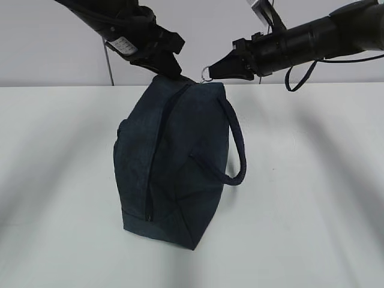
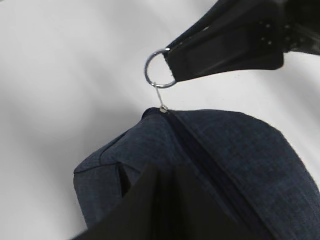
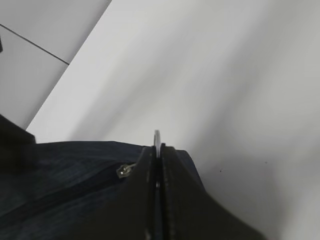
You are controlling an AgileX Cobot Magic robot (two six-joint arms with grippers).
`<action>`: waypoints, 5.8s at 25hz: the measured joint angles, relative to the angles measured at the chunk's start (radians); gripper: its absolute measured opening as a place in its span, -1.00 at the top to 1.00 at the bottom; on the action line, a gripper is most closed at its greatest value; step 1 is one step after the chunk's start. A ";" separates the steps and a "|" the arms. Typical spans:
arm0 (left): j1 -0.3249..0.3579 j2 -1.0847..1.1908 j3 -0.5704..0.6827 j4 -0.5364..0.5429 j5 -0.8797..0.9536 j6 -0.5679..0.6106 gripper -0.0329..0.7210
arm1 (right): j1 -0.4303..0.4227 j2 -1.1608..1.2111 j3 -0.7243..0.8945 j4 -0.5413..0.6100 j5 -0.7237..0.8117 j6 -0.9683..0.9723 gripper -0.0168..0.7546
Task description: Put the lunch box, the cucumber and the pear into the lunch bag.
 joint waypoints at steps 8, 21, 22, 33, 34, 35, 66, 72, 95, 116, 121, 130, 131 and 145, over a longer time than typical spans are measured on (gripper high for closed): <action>0.000 -0.002 0.000 -0.057 0.037 0.058 0.88 | -0.004 0.059 0.000 0.018 0.030 0.008 0.96; 0.000 -0.036 0.000 -0.095 0.086 0.116 0.89 | -0.004 0.073 -0.002 0.005 0.033 0.018 0.96; 0.000 -0.037 0.000 -0.100 0.086 0.118 0.89 | -0.004 0.073 -0.002 -0.003 0.029 0.023 0.96; 0.000 -0.092 0.000 -0.213 0.100 0.170 0.91 | -0.006 0.079 -0.002 -0.122 -0.063 0.069 0.96; 0.000 -0.092 0.000 -0.213 0.101 0.170 0.91 | -0.006 0.079 -0.002 -0.124 -0.063 0.069 0.96; 0.000 -0.092 0.000 -0.212 0.101 0.170 0.91 | -0.006 0.079 -0.002 -0.124 -0.064 0.071 0.96; 0.000 0.021 -0.001 -0.041 0.007 0.072 0.12 | -0.006 0.079 -0.002 -0.073 -0.036 0.075 0.96; 0.000 0.022 -0.001 -0.040 0.007 0.072 0.81 | -0.006 0.079 -0.002 -0.071 -0.033 0.075 0.96; 0.000 -0.021 -0.001 -0.106 0.031 0.197 0.88 | -0.006 0.079 -0.004 -0.078 -0.066 0.075 0.96; 0.000 -0.023 0.001 -0.177 0.039 0.272 0.88 | -0.003 0.068 -0.007 -0.234 -0.090 0.251 0.95; 0.000 -0.023 0.001 -0.182 0.038 0.274 0.88 | -0.002 0.067 -0.007 -0.241 -0.091 0.259 0.95; 0.000 -0.031 0.001 -0.194 0.057 0.274 0.88 | -0.002 0.069 -0.007 -0.225 -0.120 0.221 0.68; 0.000 -0.038 0.001 -0.200 0.075 0.274 0.88 | -0.004 0.074 -0.007 -0.227 -0.137 0.214 0.54; 0.000 -0.052 0.001 -0.169 0.085 0.241 0.87 | -0.010 0.015 -0.005 -0.240 -0.175 0.171 -0.46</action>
